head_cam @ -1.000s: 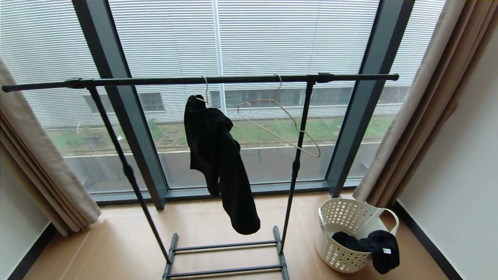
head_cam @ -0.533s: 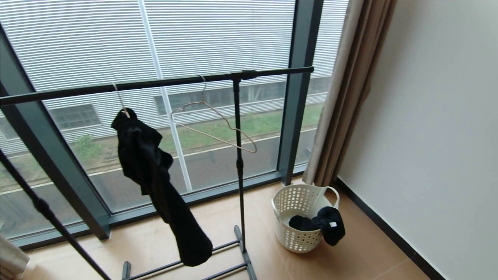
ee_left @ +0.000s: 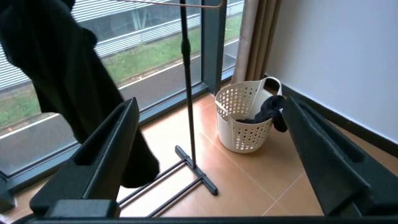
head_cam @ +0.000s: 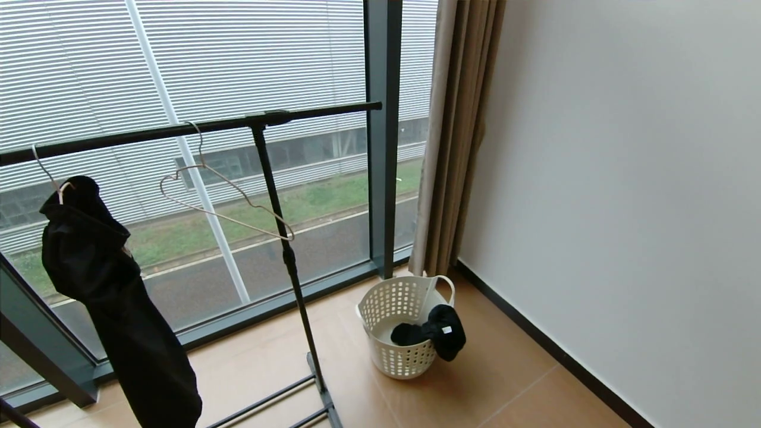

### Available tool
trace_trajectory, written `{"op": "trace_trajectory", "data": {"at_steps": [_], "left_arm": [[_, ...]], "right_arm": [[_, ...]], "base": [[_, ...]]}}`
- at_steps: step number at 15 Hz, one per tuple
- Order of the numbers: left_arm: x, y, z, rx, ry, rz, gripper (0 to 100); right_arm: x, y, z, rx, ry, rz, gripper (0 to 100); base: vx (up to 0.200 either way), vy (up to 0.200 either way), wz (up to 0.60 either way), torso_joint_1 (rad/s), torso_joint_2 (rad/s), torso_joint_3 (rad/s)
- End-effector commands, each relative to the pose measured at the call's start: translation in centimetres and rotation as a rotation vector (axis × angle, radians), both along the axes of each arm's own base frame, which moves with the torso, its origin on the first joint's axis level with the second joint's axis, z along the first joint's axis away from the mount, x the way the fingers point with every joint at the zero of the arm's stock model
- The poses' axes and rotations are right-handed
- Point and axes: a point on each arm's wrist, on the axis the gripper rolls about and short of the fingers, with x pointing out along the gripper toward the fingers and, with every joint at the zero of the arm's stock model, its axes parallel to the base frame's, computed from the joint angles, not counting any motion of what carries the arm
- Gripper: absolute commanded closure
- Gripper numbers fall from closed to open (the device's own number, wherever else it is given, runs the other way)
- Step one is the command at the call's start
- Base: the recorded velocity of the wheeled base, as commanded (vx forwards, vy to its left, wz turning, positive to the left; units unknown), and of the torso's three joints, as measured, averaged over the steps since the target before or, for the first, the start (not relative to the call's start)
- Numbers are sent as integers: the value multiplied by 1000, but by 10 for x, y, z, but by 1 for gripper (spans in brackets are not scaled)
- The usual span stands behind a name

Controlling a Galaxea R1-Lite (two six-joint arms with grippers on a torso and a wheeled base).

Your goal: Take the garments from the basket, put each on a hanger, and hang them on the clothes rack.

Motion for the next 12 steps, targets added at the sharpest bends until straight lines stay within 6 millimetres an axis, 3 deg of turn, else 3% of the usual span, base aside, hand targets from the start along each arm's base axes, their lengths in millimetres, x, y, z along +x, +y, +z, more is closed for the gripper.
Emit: {"op": "trace_trajectory", "data": {"at_steps": [1, 2, 12], "left_arm": [[0, 0, 0, 0, 2, 0, 0], [0, 0, 0, 0, 2, 0, 0], [0, 0, 0, 2, 4, 0, 0]], "right_arm": [[0, 0, 0, 0, 1, 0, 0], [0, 0, 0, 0, 1, 0, 0], [0, 0, 0, 1, 0, 0, 0]], "base": [[200, -200, 0, 2, -2, 2], [200, -200, 0, 2, 2, 7], [200, 0, 0, 4, 2, 4]]}}
